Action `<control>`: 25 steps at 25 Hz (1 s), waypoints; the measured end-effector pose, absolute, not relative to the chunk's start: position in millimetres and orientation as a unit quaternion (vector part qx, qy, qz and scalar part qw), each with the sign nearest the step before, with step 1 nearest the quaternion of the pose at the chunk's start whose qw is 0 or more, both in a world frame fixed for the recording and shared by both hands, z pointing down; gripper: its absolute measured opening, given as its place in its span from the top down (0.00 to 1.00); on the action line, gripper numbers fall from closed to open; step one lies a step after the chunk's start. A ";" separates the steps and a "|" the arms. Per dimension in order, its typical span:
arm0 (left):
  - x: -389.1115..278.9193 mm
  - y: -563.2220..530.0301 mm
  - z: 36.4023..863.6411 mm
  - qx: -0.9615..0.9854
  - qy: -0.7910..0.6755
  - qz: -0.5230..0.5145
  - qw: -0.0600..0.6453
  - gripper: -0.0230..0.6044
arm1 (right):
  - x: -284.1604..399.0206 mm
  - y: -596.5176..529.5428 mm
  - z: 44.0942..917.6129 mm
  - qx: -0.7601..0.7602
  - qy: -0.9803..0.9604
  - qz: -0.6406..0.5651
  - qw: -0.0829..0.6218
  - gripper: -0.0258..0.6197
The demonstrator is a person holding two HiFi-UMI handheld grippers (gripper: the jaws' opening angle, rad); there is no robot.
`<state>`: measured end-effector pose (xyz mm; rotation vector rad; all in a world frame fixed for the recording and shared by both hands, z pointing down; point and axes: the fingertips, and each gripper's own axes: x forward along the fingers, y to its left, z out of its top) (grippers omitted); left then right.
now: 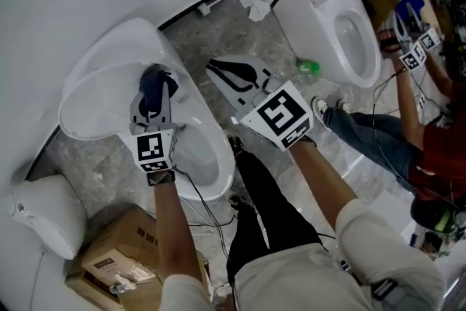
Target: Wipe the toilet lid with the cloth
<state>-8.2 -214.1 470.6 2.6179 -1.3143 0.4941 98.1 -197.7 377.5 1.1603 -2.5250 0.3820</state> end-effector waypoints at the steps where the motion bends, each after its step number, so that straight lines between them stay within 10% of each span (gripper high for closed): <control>1: -12.8 -210.5 458.3 0.877 -0.445 0.161 0.080 0.88 | 91.3 -200.3 374.4 0.400 -0.891 0.131 0.168 0.91; 25: -154.9 -123.5 295.0 0.815 -0.566 0.105 0.064 0.88 | -65.0 -272.6 415.6 0.219 -0.931 0.051 0.289 0.76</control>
